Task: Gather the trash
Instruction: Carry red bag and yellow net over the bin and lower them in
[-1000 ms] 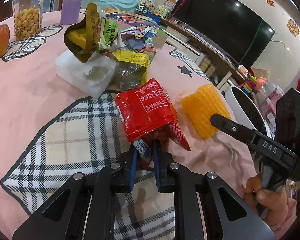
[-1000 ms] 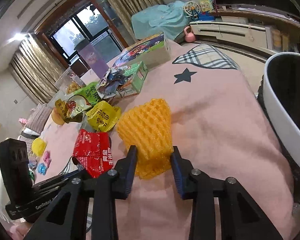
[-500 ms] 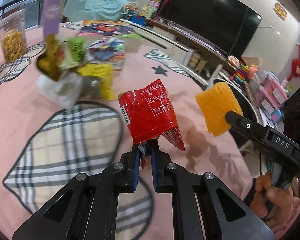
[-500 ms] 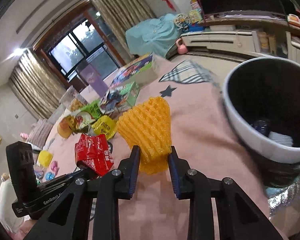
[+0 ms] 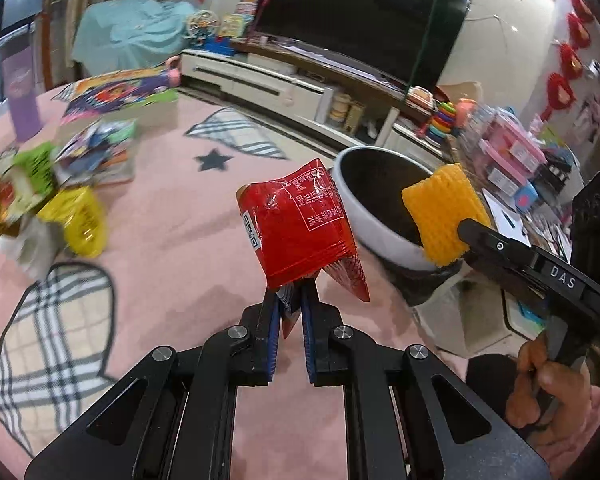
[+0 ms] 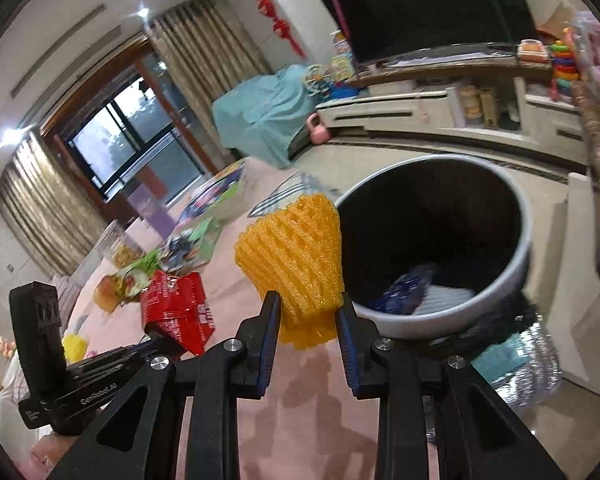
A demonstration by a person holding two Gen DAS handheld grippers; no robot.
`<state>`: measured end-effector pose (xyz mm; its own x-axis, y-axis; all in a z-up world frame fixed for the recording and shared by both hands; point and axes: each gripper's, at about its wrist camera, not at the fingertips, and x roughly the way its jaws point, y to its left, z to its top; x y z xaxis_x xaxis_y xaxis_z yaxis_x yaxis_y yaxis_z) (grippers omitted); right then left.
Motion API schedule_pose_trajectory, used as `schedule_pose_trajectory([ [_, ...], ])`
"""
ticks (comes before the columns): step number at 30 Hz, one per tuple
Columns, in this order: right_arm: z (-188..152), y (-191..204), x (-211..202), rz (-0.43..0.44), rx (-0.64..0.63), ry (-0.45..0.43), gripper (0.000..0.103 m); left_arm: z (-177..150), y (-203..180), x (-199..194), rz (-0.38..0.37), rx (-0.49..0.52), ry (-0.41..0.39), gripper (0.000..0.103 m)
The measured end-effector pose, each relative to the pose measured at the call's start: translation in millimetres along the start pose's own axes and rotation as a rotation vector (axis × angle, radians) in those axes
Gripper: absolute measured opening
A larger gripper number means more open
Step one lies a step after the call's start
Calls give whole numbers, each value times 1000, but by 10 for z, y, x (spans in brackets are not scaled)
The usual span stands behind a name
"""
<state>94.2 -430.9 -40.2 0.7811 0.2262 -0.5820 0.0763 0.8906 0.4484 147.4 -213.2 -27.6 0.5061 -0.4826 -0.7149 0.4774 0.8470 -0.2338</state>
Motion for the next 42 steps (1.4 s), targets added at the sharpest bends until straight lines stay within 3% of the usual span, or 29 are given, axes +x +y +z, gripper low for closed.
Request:
schedule_pose_trajectory([
  [18, 326, -571, -65, -95, 71, -17, 28, 462, -728, 468, -36, 123, 37, 9],
  [34, 505, -752, 82, -122, 69, 15, 30, 604, -977, 900, -29, 164, 107, 10],
  [37, 521, -789, 128, -125, 75, 27, 32, 608, -988, 954, -23, 163, 120, 13],
  [40, 537, -832, 157, -125, 85, 33, 34, 615, -973, 996, -21, 151, 132, 22],
  [42, 544, -850, 166, -123, 96, 35, 48, 605, -948, 996, -9, 145, 131, 42],
])
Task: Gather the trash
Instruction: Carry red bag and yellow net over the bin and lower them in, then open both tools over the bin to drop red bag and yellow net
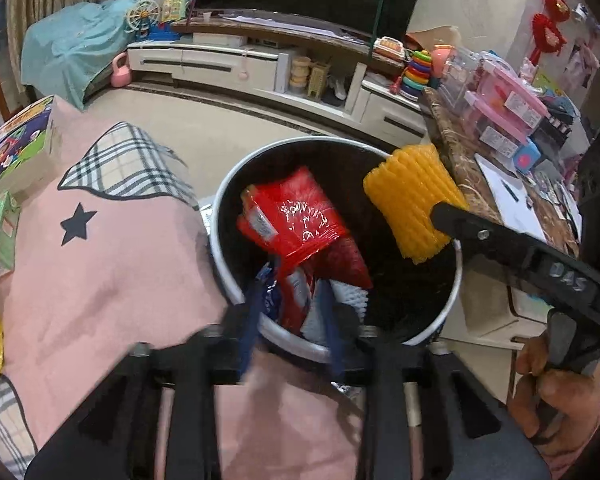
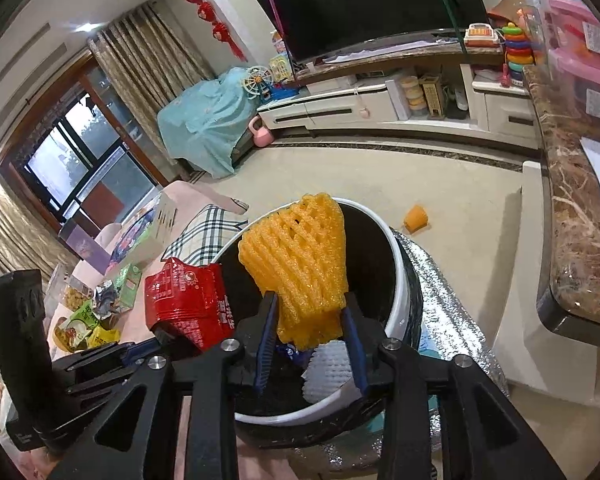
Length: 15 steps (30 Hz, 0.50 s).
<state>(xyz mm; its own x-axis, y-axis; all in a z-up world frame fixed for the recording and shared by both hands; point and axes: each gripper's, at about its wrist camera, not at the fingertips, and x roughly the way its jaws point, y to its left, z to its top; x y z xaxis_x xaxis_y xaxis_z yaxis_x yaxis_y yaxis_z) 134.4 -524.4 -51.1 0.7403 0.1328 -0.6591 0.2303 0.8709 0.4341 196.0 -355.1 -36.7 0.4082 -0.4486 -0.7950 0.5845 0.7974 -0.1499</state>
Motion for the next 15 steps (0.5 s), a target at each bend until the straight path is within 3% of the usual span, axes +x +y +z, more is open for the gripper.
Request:
schedule_pose_trajectory([
  [3, -1, -16, -38, 6, 14, -19, 66, -38, 34, -39, 3, -8, -15, 46],
  [10, -36, 25, -141, 15, 20, -47, 70, -224, 201, -223, 16, -55, -52, 56],
  [12, -79, 79, -171, 21, 17, -54, 78, -329, 290, -295, 24, -80, -62, 57],
  [15, -177, 196, -185, 36, 9, -55, 82, -482, 436, -378, 39, -117, -62, 57],
])
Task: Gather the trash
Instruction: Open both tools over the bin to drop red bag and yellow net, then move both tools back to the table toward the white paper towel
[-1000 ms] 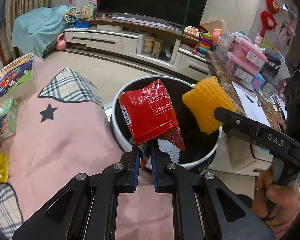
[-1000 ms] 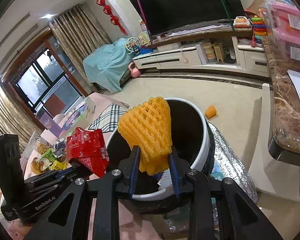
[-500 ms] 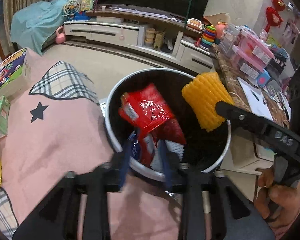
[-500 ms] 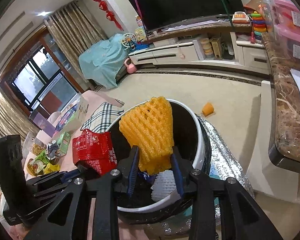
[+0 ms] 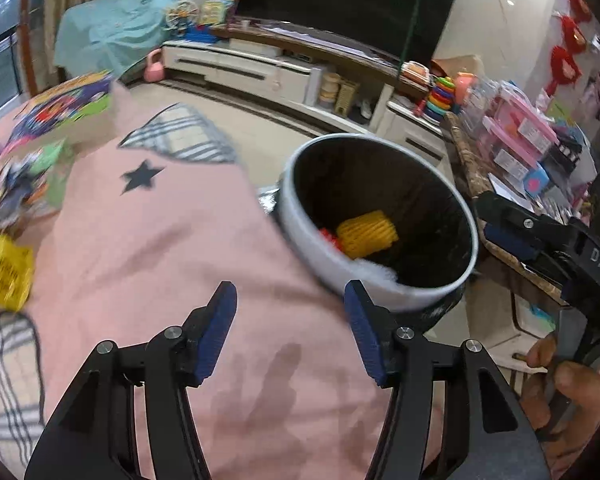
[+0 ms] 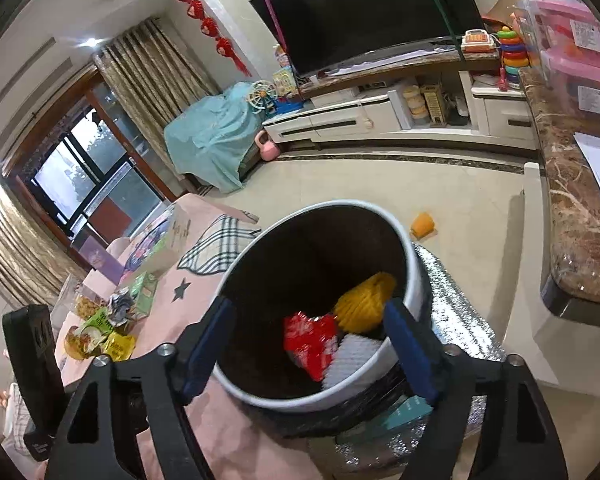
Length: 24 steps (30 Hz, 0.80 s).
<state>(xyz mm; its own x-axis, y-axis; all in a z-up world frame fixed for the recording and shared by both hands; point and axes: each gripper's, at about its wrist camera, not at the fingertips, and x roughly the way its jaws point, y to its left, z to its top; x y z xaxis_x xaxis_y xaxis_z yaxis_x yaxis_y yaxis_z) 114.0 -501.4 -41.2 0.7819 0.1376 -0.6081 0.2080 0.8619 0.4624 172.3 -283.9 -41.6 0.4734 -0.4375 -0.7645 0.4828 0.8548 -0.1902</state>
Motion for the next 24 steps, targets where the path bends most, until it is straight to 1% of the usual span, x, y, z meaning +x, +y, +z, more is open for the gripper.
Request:
schedule_pose_trajectory([
  [4, -155, 172, 24, 40, -2, 18, 82, -173, 250, -161, 29, -52, -14, 57],
  [16, -616, 877, 214, 136, -94, 105, 85, -734, 1094, -670, 112, -227, -57, 57],
  [24, -883, 1245, 346, 176, -143, 161, 86, -967, 1562, -882, 168, -312, -81, 57],
])
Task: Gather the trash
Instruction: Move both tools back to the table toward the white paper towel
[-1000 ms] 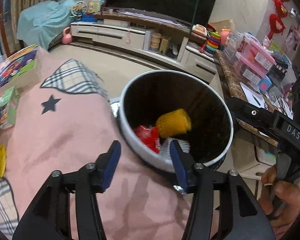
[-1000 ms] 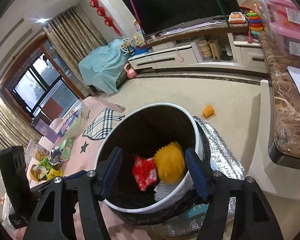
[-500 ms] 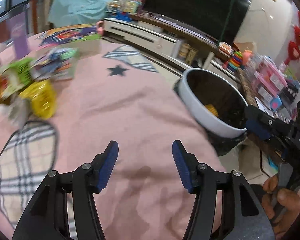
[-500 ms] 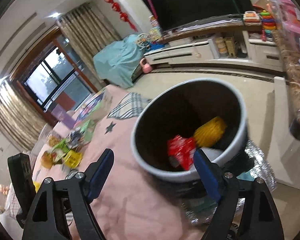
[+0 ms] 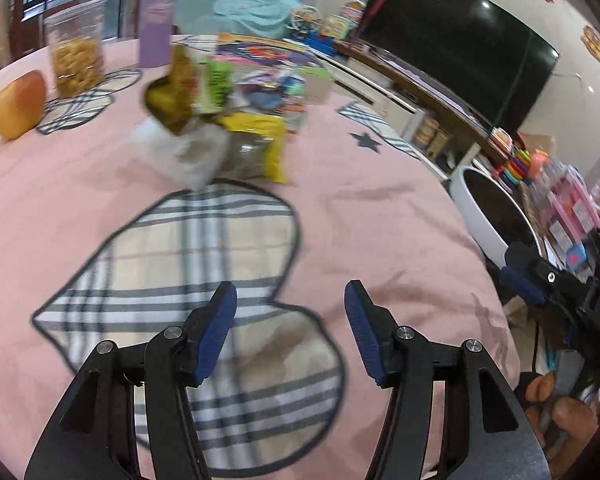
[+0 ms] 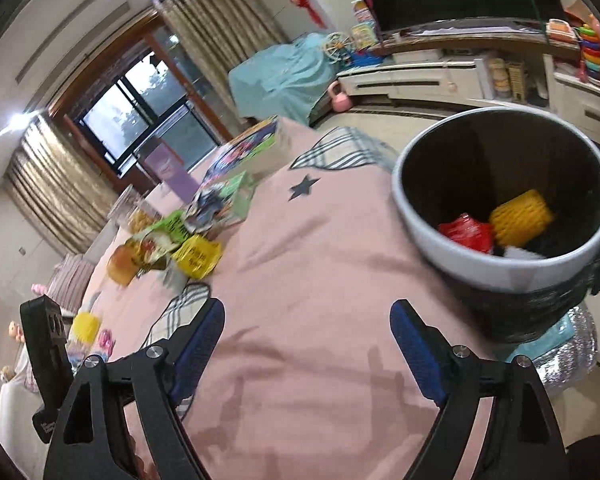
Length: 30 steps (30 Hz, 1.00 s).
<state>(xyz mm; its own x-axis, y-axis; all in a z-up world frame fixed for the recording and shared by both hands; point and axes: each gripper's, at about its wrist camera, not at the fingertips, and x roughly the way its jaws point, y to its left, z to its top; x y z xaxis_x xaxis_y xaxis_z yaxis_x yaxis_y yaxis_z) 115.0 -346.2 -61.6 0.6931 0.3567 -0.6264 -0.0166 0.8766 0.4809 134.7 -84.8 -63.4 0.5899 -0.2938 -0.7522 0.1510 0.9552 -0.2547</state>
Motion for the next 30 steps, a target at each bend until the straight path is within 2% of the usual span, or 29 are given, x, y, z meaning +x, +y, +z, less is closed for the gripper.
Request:
schedule_pose_trajectory([
  [12, -120, 364, 305, 51, -33, 52, 86, 21, 587, -56, 53, -97, -14, 57],
  [25, -31, 480, 593, 76, -27, 76, 86, 512, 649, 366, 71, -99, -1, 61],
  [30, 25, 517, 703, 83, -21, 81, 86, 624, 694, 502, 127, -90, -2, 60],
])
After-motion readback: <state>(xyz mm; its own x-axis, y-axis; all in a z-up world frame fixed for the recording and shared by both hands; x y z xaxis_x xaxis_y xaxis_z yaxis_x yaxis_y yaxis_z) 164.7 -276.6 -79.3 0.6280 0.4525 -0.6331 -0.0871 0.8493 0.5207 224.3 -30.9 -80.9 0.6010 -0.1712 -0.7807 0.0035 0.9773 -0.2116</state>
